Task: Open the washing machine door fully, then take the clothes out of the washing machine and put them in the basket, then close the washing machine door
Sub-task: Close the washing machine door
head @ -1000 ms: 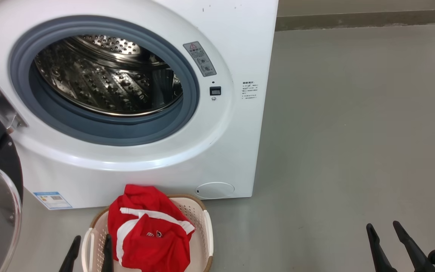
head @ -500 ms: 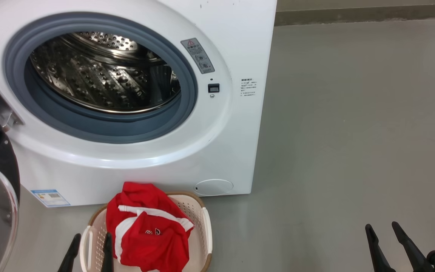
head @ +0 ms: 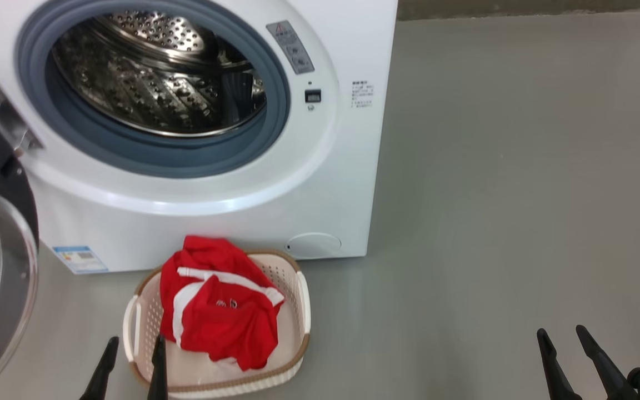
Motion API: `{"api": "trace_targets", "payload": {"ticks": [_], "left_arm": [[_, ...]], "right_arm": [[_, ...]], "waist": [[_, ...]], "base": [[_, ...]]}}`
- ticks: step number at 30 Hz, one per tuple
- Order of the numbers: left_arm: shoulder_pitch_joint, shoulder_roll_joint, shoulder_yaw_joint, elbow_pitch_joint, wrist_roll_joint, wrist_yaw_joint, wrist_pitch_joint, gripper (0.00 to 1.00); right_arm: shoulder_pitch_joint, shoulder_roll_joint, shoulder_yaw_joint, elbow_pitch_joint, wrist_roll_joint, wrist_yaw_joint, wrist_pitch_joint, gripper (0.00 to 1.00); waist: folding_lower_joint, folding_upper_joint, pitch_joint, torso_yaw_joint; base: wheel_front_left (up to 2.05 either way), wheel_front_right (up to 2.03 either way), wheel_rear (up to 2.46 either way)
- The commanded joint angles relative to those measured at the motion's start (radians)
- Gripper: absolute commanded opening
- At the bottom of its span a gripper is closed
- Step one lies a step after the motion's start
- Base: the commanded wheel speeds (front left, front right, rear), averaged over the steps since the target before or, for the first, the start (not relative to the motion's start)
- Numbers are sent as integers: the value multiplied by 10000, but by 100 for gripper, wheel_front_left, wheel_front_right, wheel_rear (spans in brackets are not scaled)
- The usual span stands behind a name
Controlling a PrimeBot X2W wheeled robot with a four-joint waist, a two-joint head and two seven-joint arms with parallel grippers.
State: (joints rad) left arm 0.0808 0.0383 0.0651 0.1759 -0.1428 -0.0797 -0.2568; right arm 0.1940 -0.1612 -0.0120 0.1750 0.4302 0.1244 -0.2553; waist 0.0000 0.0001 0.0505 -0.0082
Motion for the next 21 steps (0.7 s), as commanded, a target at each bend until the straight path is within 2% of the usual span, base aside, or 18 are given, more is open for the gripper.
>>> {"api": "trace_targets", "payload": {"ticks": [1, 9, 21], "left_arm": [[-310, 120, 334, -273, -8, 36, -49, 100], [-275, 120, 298, -192, -108, -23, -49, 100], [-258, 120, 232, -194, -190, 114, -49, 100]], "right_arm": [[-371, -241, 193, -206, -29, 63, -65, 100], [-303, -213, 267, -173, -31, 63, -65, 100], [-257, -255, 277, -180, -49, 63, -65, 100]], "waist": [[0, -1, -8, 8], [0, -1, -87, 32], [0, -1, -136, 116]], "base": [[-162, 162, 0], [-100, 100, 0], [-10, 10, 0]]}}
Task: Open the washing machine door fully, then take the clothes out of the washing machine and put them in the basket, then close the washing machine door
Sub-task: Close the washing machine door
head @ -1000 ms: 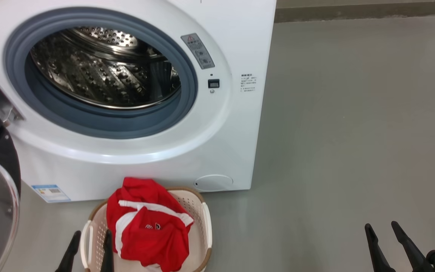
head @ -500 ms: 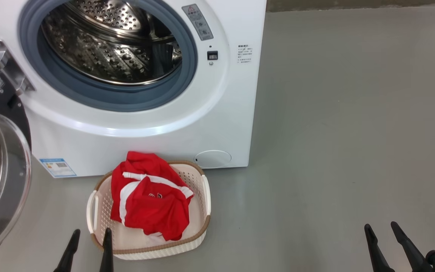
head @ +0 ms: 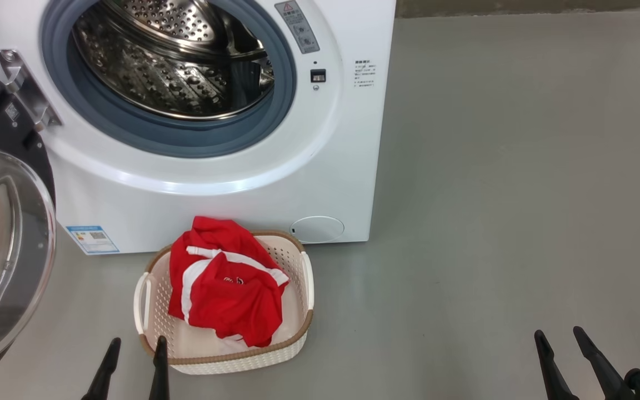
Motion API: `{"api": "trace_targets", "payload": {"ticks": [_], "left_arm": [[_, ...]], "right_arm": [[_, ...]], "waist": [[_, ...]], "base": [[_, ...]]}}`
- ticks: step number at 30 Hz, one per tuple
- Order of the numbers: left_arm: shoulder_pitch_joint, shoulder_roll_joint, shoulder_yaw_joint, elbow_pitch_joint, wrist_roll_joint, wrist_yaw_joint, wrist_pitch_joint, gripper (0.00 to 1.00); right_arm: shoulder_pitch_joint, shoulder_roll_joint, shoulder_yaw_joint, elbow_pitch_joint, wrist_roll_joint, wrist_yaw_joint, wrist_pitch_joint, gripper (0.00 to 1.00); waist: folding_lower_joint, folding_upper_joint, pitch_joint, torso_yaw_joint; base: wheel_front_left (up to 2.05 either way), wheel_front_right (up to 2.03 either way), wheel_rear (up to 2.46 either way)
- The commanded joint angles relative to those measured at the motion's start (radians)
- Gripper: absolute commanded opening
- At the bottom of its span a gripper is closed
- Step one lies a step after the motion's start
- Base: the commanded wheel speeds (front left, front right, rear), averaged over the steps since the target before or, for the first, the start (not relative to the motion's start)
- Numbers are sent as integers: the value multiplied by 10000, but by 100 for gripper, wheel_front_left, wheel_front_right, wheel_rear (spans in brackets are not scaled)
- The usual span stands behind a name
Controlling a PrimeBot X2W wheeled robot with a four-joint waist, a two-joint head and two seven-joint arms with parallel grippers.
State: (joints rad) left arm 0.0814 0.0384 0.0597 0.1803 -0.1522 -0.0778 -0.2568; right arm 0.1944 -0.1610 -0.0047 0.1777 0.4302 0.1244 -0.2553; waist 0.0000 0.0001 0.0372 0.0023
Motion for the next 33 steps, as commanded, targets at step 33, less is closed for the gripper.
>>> {"api": "trace_targets", "payload": {"ticks": [33], "left_arm": [[89, 118, -1168, -208, -1492, 1371, -49, 100]], "right_arm": [[-841, -817, 1312, -279, -108, 63, -65, 100]], "waist": [[0, -1, 112, 4632]], "base": [[0, 0, 0]]}}
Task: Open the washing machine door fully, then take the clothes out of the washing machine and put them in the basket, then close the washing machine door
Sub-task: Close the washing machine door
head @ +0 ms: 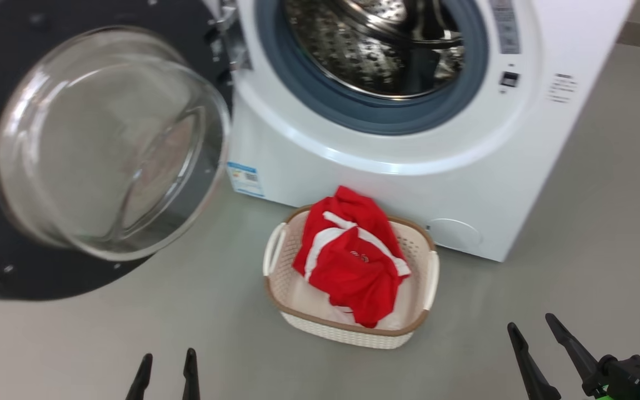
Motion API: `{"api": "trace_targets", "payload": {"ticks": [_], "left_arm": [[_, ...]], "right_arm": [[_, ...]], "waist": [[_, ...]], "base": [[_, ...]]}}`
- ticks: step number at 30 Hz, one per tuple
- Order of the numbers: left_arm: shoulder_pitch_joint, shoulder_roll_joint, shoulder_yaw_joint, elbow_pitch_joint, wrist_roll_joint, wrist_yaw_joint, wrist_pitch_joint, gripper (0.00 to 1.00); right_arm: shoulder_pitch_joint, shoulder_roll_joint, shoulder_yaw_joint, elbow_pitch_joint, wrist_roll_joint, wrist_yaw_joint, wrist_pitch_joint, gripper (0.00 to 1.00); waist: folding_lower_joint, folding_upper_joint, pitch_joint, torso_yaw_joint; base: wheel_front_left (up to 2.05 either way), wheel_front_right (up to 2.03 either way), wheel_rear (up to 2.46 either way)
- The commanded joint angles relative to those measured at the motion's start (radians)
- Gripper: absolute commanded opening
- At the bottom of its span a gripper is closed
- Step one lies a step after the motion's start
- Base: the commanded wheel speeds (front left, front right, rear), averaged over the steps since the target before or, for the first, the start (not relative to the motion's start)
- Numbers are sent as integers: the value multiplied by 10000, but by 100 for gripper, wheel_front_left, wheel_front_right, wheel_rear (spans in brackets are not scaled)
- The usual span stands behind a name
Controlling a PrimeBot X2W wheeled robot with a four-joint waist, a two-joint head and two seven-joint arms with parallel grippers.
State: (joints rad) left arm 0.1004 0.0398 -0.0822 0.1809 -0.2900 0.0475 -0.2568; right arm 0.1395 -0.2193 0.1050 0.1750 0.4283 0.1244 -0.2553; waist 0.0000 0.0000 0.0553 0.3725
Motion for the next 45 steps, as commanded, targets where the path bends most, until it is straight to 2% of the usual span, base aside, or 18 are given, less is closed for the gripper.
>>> {"api": "trace_targets", "payload": {"ticks": [1, 13, 23, 24, 25, 26, 27, 33, 37, 41, 44, 45], "left_arm": [[-72, 104, 212, -213, -153, 162, -49, 100], [296, 104, 241, -759, -843, 805, -49, 100], [383, 104, 187, -972, -1007, 935, -49, 99], [375, 104, 197, -1004, -1053, 902, -49, 56], [363, 104, 236, -1065, -1100, 859, -49, 34], [340, 104, 304, -1153, -1168, 805, -49, 7], [299, 104, 385, -1251, -1205, 723, -49, 0], [-563, 104, 1534, -2202, -735, 110, -49, 0], [-1749, 127, 2815, -3313, 137, -657, -49, 0], [-3302, 680, 3857, -4009, 856, -1303, -49, 0], [-4588, 1286, 4276, -3859, 906, -1562, -49, 0], [-4588, 1286, 4276, -3859, 906, -1562, -49, 0]], "right_arm": [[-280, -227, 250, -262, -87, 63, -65, 100], [-1241, -560, 1459, -24, 73, 63, -65, 100], [-1370, -639, 1734, 117, 226, 63, -65, 100], [-1354, -626, 1742, 131, 236, 63, -65, 100], [-1330, -605, 1743, 141, 245, 63, -65, 100], [-1299, -579, 1731, 149, 249, 63, -65, 100], [-1262, -550, 1711, 156, 249, 63, -65, 100], [-1024, -418, 1617, 201, 230, 63, -65, 100], [-920, -394, 1510, 169, 206, 63, -65, 100], [-851, -379, 1334, 112, 174, 63, -65, 100], [-796, -381, 1176, 23, 136, 63, -65, 100], [-796, -381, 1176, 23, 136, 63, -65, 100]], "waist": [[0, 0, -90, 1081], [0, 0, 253, 1479], [0, 0, 148, 1466], [0, 0, 109, 1459], [0, 0, 77, 1452], [0, 0, 57, 1446], [0, 0, 38, 1440], [0, 0, 46, 1424], [0, 0, 130, 1419], [0, 0, 255, 1409], [0, 0, 426, 1413], [0, 0, 426, 1413]], "base": [[0, 0, 0], [0, 0, 0], [0, 0, 0], [0, 0, 0], [0, 0, 0], [0, 0, 0], [0, 0, 0], [0, 0, 0], [0, 0, 0], [0, 0, 0], [0, 0, 0], [0, 0, 0]]}}
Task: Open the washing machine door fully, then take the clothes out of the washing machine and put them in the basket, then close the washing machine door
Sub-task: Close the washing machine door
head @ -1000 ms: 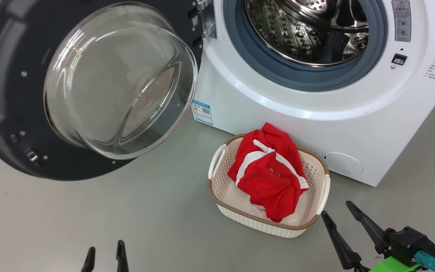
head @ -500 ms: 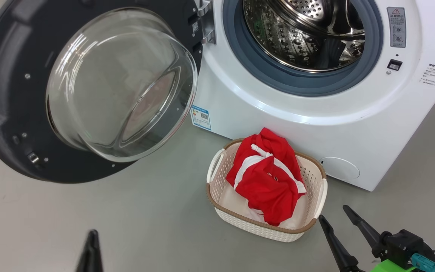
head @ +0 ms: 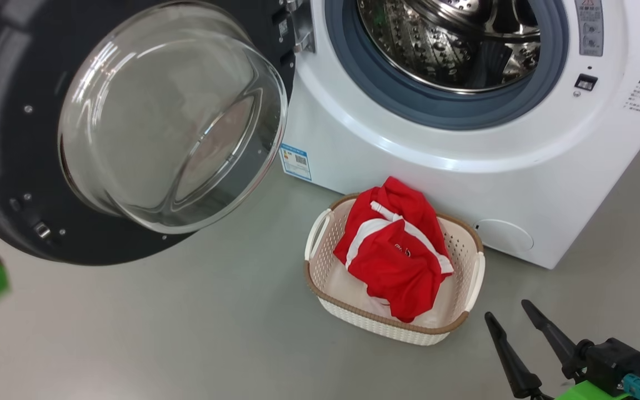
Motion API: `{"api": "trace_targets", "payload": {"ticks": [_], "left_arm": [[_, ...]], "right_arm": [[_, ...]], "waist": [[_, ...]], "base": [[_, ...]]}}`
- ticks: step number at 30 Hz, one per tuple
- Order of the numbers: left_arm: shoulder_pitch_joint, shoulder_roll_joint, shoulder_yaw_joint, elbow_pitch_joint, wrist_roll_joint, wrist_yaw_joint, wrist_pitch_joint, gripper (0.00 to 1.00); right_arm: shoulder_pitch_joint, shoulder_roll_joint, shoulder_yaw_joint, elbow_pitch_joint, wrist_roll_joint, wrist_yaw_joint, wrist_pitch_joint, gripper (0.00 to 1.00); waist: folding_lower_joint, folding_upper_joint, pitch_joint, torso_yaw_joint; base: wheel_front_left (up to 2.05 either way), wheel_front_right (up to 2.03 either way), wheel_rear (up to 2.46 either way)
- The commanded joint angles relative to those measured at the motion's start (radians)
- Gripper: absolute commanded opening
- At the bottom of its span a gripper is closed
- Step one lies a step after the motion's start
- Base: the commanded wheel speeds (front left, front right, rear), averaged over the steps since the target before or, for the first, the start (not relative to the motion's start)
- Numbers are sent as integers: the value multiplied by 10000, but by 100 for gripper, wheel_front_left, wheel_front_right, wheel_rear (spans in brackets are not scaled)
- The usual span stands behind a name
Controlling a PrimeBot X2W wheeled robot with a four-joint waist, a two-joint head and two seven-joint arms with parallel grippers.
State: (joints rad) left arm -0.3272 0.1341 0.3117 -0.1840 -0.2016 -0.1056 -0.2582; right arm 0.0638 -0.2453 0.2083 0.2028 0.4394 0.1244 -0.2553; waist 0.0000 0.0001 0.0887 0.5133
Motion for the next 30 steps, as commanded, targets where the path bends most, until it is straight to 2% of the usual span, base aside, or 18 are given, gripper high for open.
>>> {"api": "trace_targets", "payload": {"ticks": [1, 4, 7, 11, 17, 20, 24, 30], "left_arm": [[-790, 515, 454, -31, -87, -87, -36, 0], [-2212, 989, 781, 910, -557, -185, -36, 0], [-3563, 1367, 1140, 2865, -1639, -231, -36, 0], [-4850, 2124, 887, 5636, -2909, -246, 245, 0], [-6116, 3104, 623, 8693, -5106, -249, 2241, 0], [-6330, 3586, 450, 9682, -5625, -249, 3207, 0], [-6551, 3921, 421, 10751, -6271, -250, 4370, 0], [-6590, 4047, 348, 11618, -6901, -250, 5655, 0]], "right_arm": [[-29, -139, 77, -294, 10, 63, -65, 100], [-5, -196, -76, -394, -43, 63, -65, 100], [-24, -233, -193, -475, -69, 63, -65, 100], [8, -217, -387, -575, -92, 63, -65, 100], [-57, -298, -450, -672, -138, 63, -65, 100], [-101, -333, -427, -707, -145, 63, -65, 100], [-175, -413, -383, -738, -143, 63, -65, 100], [-251, -533, -350, -796, -114, 63, -65, 100]], "waist": [[0, -1, 172, 17], [0, -1, 421, 64], [0, -1, 603, 95], [0, -1, 758, 121], [0, -1, 1100, -55], [0, -1, 1263, -148], [0, -1, 1445, -229], [0, -1, 1672, -324]], "base": [[0, 0, 0], [0, 0, 0], [0, 0, 0], [0, 0, 0], [0, 0, 0], [0, 0, 0], [0, 0, 0], [0, 0, 0]]}}
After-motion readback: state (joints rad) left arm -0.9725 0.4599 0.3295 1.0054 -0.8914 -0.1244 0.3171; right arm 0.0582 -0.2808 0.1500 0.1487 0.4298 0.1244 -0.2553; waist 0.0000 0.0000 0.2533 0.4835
